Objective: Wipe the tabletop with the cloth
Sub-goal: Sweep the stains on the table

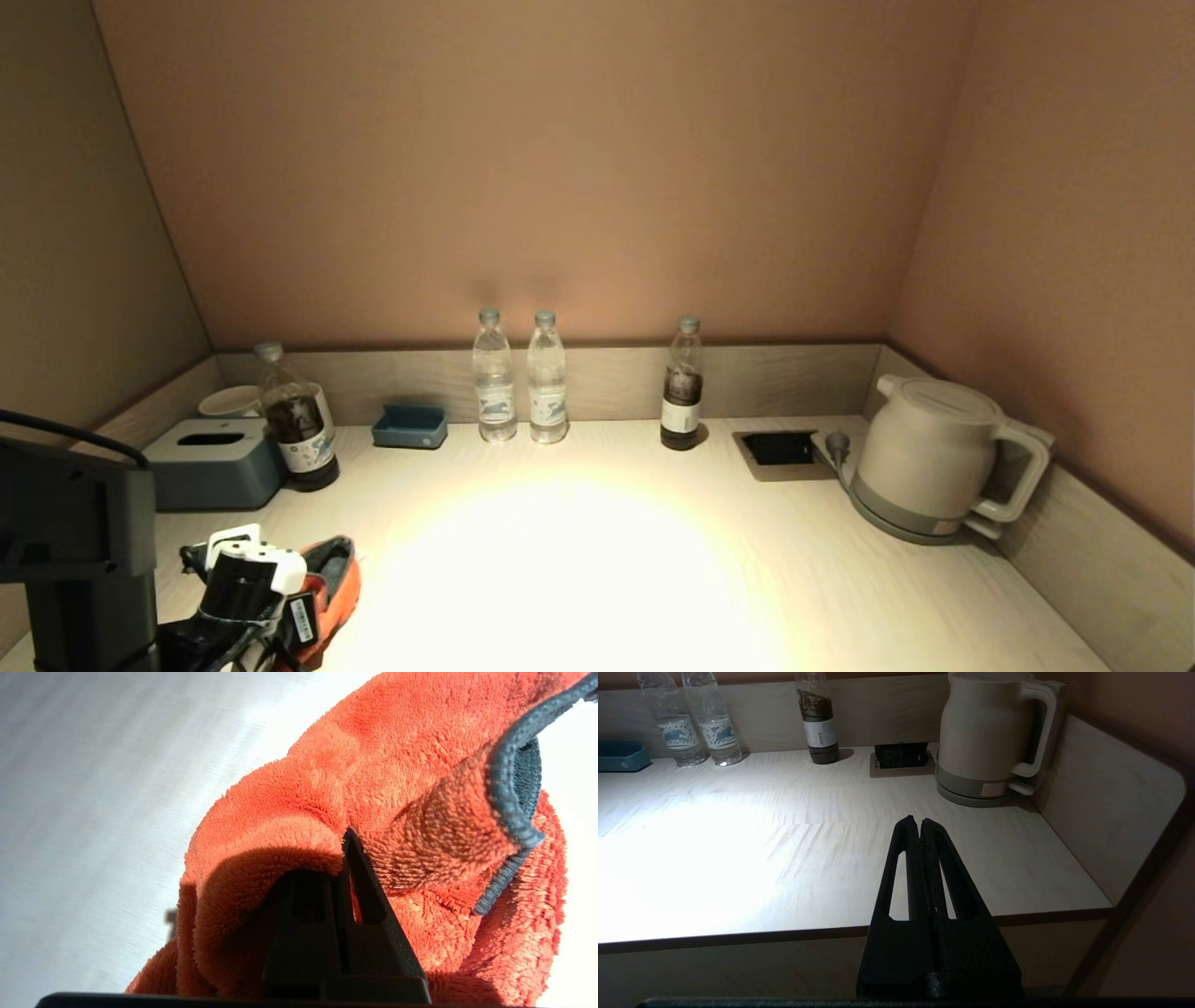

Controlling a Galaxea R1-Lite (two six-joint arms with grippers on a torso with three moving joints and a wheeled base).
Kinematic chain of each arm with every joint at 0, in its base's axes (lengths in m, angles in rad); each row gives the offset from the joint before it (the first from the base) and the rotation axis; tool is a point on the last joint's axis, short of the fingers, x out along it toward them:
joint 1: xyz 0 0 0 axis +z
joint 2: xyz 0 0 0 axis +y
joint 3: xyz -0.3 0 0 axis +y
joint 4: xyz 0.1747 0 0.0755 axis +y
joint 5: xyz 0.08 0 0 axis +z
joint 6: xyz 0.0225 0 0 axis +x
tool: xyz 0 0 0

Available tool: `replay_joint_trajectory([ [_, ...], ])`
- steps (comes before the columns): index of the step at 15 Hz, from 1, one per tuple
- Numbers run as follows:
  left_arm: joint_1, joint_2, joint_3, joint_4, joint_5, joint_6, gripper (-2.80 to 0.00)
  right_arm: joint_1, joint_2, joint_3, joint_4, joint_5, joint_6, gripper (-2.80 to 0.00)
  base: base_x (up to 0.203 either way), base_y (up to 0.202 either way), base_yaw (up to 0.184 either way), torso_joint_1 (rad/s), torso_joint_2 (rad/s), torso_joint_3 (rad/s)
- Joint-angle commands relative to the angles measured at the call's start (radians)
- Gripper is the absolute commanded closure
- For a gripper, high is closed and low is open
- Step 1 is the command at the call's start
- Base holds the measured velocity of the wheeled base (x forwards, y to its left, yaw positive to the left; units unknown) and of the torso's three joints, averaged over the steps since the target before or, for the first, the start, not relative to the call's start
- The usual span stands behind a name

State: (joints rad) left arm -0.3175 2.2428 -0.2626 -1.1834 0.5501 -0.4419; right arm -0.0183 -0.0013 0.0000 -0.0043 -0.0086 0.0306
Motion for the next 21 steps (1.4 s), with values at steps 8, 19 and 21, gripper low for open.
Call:
replay_joint_trajectory([
  [8,-0.238,-0.009,-0.043,-0.005,0.044,-0.015,0.00,0.000,0.001,0.000,0.000,-0.001,0.000,0.00,0.000,0.000,0.000,0.000,0.00,0.000],
  [19,-0.465,0.006,-0.423,0.230,0.091,0.115,0.00,0.000,0.001,0.000,0.000,-0.001,0.000,0.00,0.000,0.000,0.000,0.000,0.00,0.000],
  [21,-0.489,0.018,-0.499,0.300,0.091,0.116,0.00,0.000,0.001,0.000,0.000,-0.001,0.000,0.00,0.000,0.000,0.000,0.000,0.00,0.000],
])
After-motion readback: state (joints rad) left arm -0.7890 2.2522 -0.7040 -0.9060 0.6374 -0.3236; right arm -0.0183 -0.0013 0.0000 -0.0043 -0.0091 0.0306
